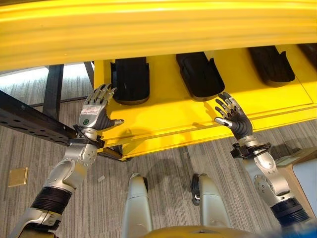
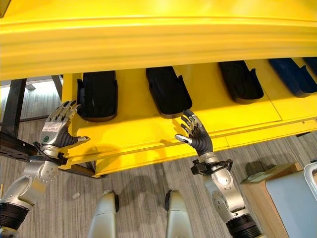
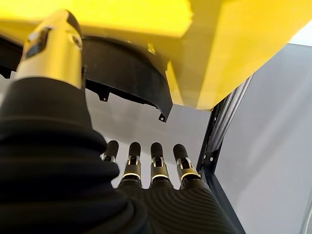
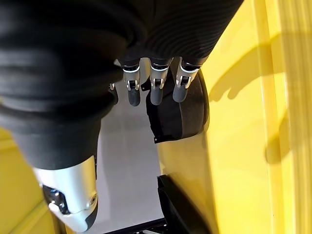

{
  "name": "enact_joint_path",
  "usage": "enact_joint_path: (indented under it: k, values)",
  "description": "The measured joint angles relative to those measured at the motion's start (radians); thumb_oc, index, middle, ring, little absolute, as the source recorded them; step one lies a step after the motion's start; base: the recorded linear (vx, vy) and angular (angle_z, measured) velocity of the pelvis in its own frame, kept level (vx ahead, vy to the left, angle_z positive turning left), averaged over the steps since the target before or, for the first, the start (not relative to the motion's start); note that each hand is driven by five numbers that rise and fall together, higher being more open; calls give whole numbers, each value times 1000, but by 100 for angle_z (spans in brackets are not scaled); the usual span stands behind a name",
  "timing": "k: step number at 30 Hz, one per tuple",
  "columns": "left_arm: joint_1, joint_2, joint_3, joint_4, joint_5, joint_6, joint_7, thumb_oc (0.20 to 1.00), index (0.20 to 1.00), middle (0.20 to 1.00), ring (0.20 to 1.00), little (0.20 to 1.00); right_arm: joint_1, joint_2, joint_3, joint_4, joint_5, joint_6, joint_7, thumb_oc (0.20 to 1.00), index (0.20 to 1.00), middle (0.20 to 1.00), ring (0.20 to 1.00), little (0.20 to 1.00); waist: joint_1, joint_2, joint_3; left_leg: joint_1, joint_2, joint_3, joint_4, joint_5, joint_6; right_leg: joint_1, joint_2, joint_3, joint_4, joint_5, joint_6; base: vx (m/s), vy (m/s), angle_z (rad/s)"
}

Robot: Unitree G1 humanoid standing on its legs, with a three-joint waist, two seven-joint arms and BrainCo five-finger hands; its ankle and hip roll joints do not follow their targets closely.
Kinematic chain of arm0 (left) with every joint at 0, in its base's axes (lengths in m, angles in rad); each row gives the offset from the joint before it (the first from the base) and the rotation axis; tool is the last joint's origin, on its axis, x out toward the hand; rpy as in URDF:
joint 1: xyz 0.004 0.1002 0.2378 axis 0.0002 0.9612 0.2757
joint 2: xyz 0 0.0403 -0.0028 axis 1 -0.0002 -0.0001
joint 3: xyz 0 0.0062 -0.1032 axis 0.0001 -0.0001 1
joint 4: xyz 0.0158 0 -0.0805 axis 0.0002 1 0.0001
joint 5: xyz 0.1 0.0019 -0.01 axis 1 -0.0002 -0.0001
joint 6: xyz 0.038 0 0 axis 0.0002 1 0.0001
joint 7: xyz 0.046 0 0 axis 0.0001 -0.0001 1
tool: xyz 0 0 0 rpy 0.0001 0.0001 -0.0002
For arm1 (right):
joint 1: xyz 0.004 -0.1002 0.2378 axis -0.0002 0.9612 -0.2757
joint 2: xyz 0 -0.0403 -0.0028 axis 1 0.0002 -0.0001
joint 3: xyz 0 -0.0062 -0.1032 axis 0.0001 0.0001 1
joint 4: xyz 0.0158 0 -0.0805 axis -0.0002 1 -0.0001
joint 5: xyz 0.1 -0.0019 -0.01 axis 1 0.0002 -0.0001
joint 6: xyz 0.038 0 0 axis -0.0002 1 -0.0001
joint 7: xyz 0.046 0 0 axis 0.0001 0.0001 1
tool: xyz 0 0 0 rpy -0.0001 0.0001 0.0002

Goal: Move parts from the plastic box to the shelf.

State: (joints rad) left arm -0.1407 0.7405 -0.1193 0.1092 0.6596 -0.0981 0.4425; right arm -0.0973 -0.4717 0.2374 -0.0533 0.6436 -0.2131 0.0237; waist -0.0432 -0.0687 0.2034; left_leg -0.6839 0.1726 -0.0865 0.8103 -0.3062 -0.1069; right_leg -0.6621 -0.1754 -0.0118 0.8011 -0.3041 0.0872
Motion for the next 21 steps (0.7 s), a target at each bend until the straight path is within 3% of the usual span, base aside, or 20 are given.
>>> enact_joint_path:
  k: [4, 8, 14, 21]
  values:
    - [-8, -20, -2, 14, 0, 16, 0, 1000, 1000, 1000, 1000, 1000, 0, 0, 2, 0, 0, 0, -7, 1000, 1000, 1000, 1000, 1000, 0, -1, -1, -2, 0, 4, 2, -1, 0, -5, 0, 4, 0, 1, 2, 0, 0, 0]
    - [-82, -20, -73, 31, 19, 29, -3, 1000, 1000, 1000, 1000, 1000, 0, 0, 2, 0, 0, 2, -9, 1000, 1000, 1000, 1000, 1000, 1, -10, -6, -27, -1, 8, 16, 0, 1, -27, 0, 11, 0, 6, 11, 8, -3, -3]
    - [-349, -16, -79, 61, 39, 25, 0, 1000, 1000, 1000, 1000, 1000, -4, 0, 20, 0, 0, 2, -10, 1000, 1000, 1000, 1000, 1000, -69, -16, -15, -24, 1, 25, 17, -3, 5, -28, 2, 24, -12, 23, 17, 11, -2, -7]
    - [-361, -11, -78, 29, 79, 12, 4, 1000, 1000, 1000, 1000, 1000, -6, 0, 21, 2, 0, 2, -10, 1000, 1000, 1000, 1000, 1000, -65, -7, -12, -18, 1, 26, 14, -8, 12, -27, 2, 25, -9, 15, 6, 0, 0, 0]
